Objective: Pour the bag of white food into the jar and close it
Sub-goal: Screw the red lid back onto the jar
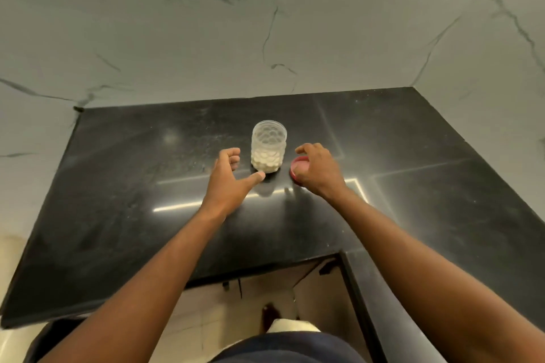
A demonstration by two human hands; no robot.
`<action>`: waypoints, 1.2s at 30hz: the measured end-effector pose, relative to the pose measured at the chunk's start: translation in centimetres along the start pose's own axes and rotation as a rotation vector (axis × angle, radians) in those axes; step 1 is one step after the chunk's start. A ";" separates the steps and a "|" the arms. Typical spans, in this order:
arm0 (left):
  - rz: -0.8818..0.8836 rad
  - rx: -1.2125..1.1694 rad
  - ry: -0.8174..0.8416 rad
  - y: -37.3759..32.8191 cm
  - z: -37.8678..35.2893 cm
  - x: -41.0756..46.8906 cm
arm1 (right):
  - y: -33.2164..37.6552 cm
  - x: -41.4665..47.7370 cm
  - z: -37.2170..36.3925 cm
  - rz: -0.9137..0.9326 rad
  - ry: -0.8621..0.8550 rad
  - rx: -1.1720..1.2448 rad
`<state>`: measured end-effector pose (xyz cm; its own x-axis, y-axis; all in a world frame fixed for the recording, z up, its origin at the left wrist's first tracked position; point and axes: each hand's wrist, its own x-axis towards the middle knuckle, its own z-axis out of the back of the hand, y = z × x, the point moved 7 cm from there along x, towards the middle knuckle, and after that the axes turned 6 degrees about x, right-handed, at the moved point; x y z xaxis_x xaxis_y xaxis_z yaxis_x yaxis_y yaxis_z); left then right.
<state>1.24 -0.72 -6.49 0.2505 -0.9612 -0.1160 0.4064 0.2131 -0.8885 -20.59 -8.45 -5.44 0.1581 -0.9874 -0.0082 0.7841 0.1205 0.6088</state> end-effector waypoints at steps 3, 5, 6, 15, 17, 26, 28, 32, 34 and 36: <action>0.041 0.010 0.010 -0.4 -2.0 2.7 | -1.3 3.3 -1.6 -0.050 0.255 -0.259; 0.067 0.011 0.010 -0.3 -3.0 3.9 | -2.1 4.5 -2.8 -0.047 0.387 -0.384; 0.078 0.013 0.005 -0.3 -3.4 4.5 | -2.5 4.9 -3.3 -0.037 0.437 -0.416; -0.002 -0.022 -0.009 -1.0 -5.8 8.1 | -4.0 7.1 1.7 -0.181 0.063 0.248; -0.028 -0.035 -0.043 -1.2 -5.7 8.5 | -3.4 7.0 3.3 -0.234 -0.030 0.610; -0.039 -0.030 -0.048 -0.9 -5.6 9.4 | 4.1 7.5 4.0 0.116 -0.067 0.457; -0.036 -0.025 -0.030 -0.9 -5.5 9.5 | 5.0 7.3 2.8 0.218 -0.019 0.272; -0.040 -0.004 -0.045 -1.1 -5.4 9.4 | 5.6 7.6 0.8 0.331 0.108 0.044; -0.038 0.005 -0.047 -1.0 -5.3 9.5 | 6.0 8.1 0.4 0.341 0.172 0.002; -0.046 0.019 -0.037 -0.8 -5.3 9.6 | 6.7 8.7 0.1 0.350 0.252 -0.069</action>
<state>-1.35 -11.07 -9.24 0.2634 -0.9629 -0.0580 0.4348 0.1721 -0.8839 -14.00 -16.24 -1.37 0.5561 -0.8310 -0.0090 0.6943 0.4586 0.5546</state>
